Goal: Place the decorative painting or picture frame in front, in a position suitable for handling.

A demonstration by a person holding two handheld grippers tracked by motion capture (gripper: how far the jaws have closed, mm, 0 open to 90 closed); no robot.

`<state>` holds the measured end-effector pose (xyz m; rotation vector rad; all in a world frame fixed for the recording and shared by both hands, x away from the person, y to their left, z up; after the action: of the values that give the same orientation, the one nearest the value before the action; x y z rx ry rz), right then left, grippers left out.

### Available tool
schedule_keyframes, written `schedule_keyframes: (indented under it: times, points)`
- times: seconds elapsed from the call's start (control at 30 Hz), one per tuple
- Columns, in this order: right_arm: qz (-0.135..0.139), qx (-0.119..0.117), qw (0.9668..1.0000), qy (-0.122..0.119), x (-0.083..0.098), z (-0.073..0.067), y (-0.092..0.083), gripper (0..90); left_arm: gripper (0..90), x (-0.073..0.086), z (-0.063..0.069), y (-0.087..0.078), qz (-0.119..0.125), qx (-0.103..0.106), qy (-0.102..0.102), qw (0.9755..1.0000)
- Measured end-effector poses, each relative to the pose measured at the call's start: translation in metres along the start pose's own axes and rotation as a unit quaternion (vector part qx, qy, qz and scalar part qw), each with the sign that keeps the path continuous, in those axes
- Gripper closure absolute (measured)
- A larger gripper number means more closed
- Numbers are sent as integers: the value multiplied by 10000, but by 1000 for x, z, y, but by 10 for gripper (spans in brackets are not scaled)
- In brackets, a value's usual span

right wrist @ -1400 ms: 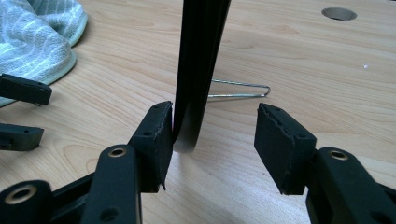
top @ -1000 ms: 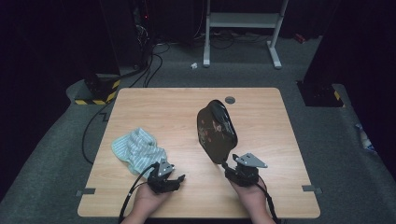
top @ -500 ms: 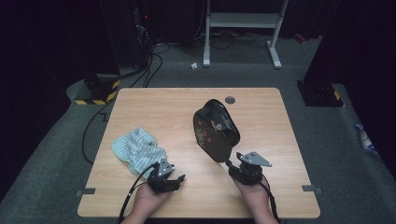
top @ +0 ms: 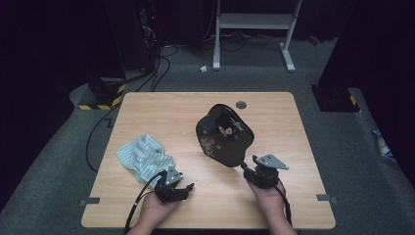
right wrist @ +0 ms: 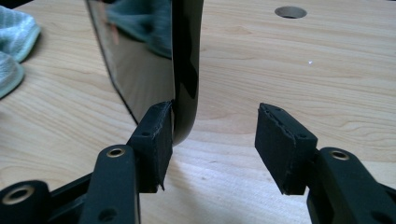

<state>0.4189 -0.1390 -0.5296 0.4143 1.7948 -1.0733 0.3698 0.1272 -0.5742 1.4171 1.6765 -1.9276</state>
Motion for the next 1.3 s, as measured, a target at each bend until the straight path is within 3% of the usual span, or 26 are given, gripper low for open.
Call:
schedule_keyframes:
  times: [0.43, 0.83, 1.3]
  points:
    - [-87, 185, 9998, -4, -9, 15, 9, 456, 374, 0, 0, 0, 1, 13, 7, 10000]
    - [-111, 310, 9994, -115, -24, 20, 18, 453, 373, 0, 0, 0, 3, 35, 31, 10000]
    - [-204, 322, 9991, -159, -29, 21, 29, 453, 373, -1, 0, 1, 10, 41, 28, 10000]
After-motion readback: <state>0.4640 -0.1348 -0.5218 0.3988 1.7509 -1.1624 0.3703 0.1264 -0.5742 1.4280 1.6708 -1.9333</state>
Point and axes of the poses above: each handheld gripper's, and its own axes: y roughly forward along the jaws, x roughly out of its underside, z roughly to its right, the point moved 7 cm from there along y, roughly forward along the jaws, and after that the axes turned 10 degrees about -x, right-handed, at the moved point
